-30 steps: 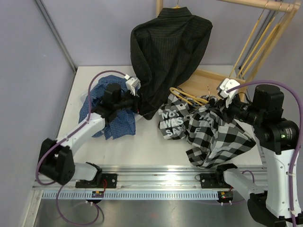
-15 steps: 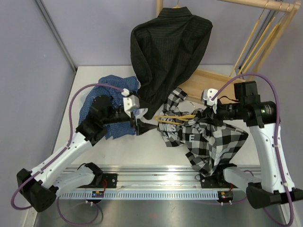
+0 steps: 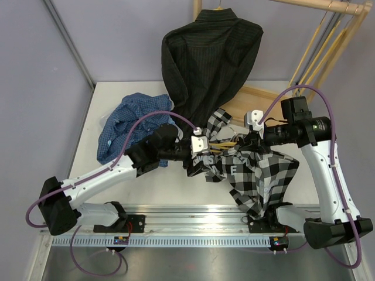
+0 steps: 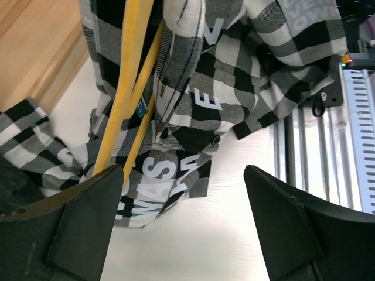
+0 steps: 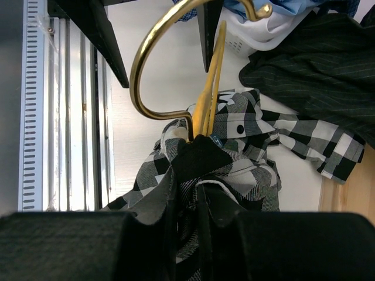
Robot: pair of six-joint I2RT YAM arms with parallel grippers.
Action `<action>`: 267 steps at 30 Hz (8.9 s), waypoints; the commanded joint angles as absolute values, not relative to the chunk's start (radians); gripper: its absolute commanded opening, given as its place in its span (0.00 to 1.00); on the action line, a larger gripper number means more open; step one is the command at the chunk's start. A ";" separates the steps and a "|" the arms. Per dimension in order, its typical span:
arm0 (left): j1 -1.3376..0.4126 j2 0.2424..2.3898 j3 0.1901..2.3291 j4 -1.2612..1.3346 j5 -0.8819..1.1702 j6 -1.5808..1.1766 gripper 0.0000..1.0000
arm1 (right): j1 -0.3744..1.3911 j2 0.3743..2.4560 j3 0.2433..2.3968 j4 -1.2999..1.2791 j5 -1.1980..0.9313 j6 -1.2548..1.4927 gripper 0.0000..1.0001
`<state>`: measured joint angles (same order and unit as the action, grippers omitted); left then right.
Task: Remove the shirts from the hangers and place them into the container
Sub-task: 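Take shirts off hangers and put them into the container, then pass the hanger from the left arm to the right, then hang the hanger back to the clothesline with the right arm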
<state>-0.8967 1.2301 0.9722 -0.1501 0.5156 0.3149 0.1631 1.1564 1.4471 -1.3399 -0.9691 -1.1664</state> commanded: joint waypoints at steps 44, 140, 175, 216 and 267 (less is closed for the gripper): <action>-0.893 1.308 1.081 -0.221 0.657 0.341 0.00 | 0.287 1.063 1.378 -1.226 -0.971 -0.899 0.19; -0.638 0.629 0.790 -0.278 0.474 0.322 0.00 | 0.072 1.083 0.966 -1.087 -0.739 -0.880 0.22; -0.611 0.746 0.811 -0.301 0.759 0.318 0.00 | 0.100 1.129 1.496 -1.514 -1.112 -1.215 1.00; -0.609 0.646 0.750 -0.216 0.565 0.275 0.72 | 0.359 1.100 1.497 -1.287 -0.908 -0.830 0.00; -0.609 0.502 0.672 -0.130 0.261 0.268 0.99 | 0.043 1.563 2.120 -0.600 0.118 0.057 0.00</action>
<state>-0.6128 0.5053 0.6762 -0.1818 0.2615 0.2684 0.0601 1.5429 2.0533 -0.6514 0.0917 0.0261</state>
